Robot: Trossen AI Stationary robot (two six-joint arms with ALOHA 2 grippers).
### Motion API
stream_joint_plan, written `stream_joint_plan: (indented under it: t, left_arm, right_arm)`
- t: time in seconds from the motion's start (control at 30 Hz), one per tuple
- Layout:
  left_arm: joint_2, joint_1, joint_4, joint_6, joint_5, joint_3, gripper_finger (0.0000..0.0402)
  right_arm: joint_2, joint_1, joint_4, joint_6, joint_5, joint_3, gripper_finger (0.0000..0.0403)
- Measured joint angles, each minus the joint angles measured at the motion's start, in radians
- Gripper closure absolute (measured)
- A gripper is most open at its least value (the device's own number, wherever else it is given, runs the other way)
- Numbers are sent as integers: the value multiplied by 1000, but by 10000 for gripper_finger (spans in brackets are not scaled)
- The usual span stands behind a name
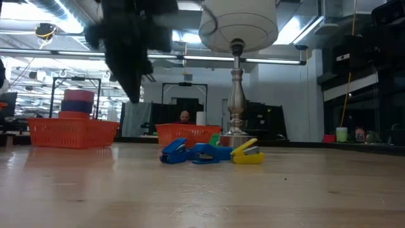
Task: Pick and place Stapler, Stapler remover, tape
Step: Move the bottom orange bin to the middle of the table
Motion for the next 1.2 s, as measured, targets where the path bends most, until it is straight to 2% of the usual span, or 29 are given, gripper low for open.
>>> stream_joint_plan:
  t: [0.2,0.5,0.6,0.77,0.97,1.2]
  left_arm:
    - [-4,-137,-46,-185,138,67,399]
    - [-3,-408,-146,-636,325,80,399]
    - [-3,-503,-144,-789,333,78,400]
    - [-3,-636,-139,-966,276,32,399]
    - [24,-705,-88,-1049,258,-95,400]
    - [117,-696,-30,-906,180,-140,400]
  right_arm:
    - [0,0,0,0,0,0,274]
    - [0,0,0,0,0,0,274]
    - [0,0,0,0,0,0,274]
    - [0,0,0,0,0,0,274]
    - [0,0,0,0,0,0,274]
    - [0,0,0,0,0,0,274]
